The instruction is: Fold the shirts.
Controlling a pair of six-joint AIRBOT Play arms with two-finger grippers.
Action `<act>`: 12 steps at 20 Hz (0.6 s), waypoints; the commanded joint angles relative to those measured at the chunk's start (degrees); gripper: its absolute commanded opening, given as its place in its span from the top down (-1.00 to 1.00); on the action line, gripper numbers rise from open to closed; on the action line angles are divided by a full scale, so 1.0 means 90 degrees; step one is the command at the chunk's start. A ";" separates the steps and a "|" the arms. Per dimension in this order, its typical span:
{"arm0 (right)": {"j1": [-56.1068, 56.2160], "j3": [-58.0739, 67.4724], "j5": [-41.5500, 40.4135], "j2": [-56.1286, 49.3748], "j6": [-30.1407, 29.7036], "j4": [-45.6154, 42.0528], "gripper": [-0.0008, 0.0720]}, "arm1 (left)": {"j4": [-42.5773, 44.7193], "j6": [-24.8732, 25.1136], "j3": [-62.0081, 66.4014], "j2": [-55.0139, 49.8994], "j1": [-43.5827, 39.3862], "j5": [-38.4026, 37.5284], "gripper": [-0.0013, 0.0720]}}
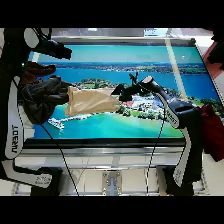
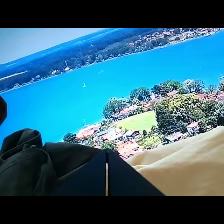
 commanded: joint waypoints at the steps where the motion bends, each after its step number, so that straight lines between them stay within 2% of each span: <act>1: 0.0231 0.0007 -0.0119 -0.0085 -0.0461 0.0675 -0.65 | 0.0000 0.0117 -0.0002 0.0005 0.0005 -0.0002 0.93; 2: 0.0250 0.0007 -0.0189 -0.0085 -0.0619 0.0865 -0.57 | 0.0002 0.0117 -0.0002 0.0005 0.0005 -0.0007 0.93; 4: 0.0274 0.0007 -0.0308 -0.0085 -0.0867 0.1161 -0.01 | 0.0002 0.0119 -0.0002 0.0005 0.0005 -0.0058 0.93; 6: 0.0272 0.0007 -0.0296 -0.0085 -0.1217 0.1423 0.70 | 0.0046 0.0119 -0.0002 0.0005 0.0005 -0.0148 0.93; 7: 0.0265 0.0007 -0.0250 -0.0083 -0.1365 0.1613 0.89 | 0.0083 0.0119 -0.0002 0.0005 0.0005 -0.0172 0.93; 9: 0.0209 0.0007 -0.0124 -0.0036 -0.1586 0.2055 0.90 | 0.0192 0.0117 -0.0002 0.0005 0.0005 -0.0172 0.93; 12: -0.0187 0.0007 -0.0177 0.0345 -0.1605 0.1953 0.90 | 0.0238 0.0112 -0.0002 0.0005 0.0007 -0.0172 0.93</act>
